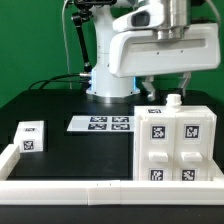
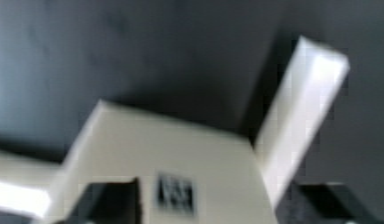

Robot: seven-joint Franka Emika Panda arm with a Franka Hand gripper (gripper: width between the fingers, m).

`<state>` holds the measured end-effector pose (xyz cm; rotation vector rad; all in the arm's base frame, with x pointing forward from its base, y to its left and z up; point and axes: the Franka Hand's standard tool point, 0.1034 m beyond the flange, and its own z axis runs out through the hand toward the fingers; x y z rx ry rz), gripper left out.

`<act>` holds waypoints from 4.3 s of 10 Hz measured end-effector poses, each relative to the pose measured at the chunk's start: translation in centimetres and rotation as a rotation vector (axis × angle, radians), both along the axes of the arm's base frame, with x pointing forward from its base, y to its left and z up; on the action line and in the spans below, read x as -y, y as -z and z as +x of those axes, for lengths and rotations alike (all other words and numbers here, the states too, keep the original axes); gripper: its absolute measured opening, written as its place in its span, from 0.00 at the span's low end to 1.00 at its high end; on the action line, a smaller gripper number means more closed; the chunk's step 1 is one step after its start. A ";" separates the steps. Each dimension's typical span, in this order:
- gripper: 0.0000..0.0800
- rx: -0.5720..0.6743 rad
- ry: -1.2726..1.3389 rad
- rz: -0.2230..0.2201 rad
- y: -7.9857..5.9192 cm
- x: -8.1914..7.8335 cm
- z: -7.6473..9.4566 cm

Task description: Assemble cabinet

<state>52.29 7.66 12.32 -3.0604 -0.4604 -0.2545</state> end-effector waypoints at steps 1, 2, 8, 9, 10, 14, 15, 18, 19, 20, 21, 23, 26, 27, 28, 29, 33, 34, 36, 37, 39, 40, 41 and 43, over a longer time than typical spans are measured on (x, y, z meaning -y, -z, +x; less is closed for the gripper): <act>0.52 -0.017 -0.021 -0.015 1.2 1.8 -2.5; 0.78 -0.025 -0.032 -0.028 2.1 4.0 -4.2; 1.00 -0.152 -0.052 -0.054 3.7 16.7 -7.7; 1.00 -0.151 -0.068 -0.053 3.1 15.9 -6.9; 1.00 -0.147 -0.076 -0.054 3.3 15.9 -7.0; 1.00 -0.156 -0.100 -0.056 3.8 17.0 -7.5; 1.00 -0.161 -0.133 -0.062 4.7 19.4 -8.4; 1.00 -0.185 -0.136 -0.072 6.8 24.7 -10.1; 1.00 -0.185 -0.134 -0.075 7.1 25.8 -9.8; 1.00 -0.185 -0.136 -0.079 7.3 26.6 -9.3; 1.00 -0.182 -0.147 -0.083 7.4 27.3 -9.0; 1.00 -0.178 -0.160 -0.089 7.5 28.1 -8.6; 1.00 -0.189 -0.160 -0.088 8.6 27.9 -9.2; 1.00 -0.189 -0.161 -0.088 8.6 27.9 -9.2; 1.00 -0.195 -0.161 -0.086 8.9 27.8 -9.4; 1.00 -0.193 -0.172 -0.089 9.3 28.0 -9.5; 1.00 -0.200 -0.178 -0.091 11.0 27.9 -10.7; 1.00 -0.205 -0.185 -0.090 11.3 27.9 -10.9; 0.84 -0.212 -0.190 -0.086 11.6 27.7 -11.3; 0.68 -0.214 -0.191 -0.085 11.7 27.6 -11.4; 0.68 -0.207 -0.196 -0.090 11.7 27.3 -11.4; 0.68 -0.207 -0.199 -0.089 11.6 26.8 -11.4; 0.68 -0.201 -0.195 -0.088 11.0 25.8 -11.2; 0.68 -0.169 -0.163 -0.090 8.2 21.7 -10.2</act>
Offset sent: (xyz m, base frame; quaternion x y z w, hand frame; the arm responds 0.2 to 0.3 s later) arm -0.0324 -0.0775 -0.0134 0.0058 -0.0247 -0.0046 0.9997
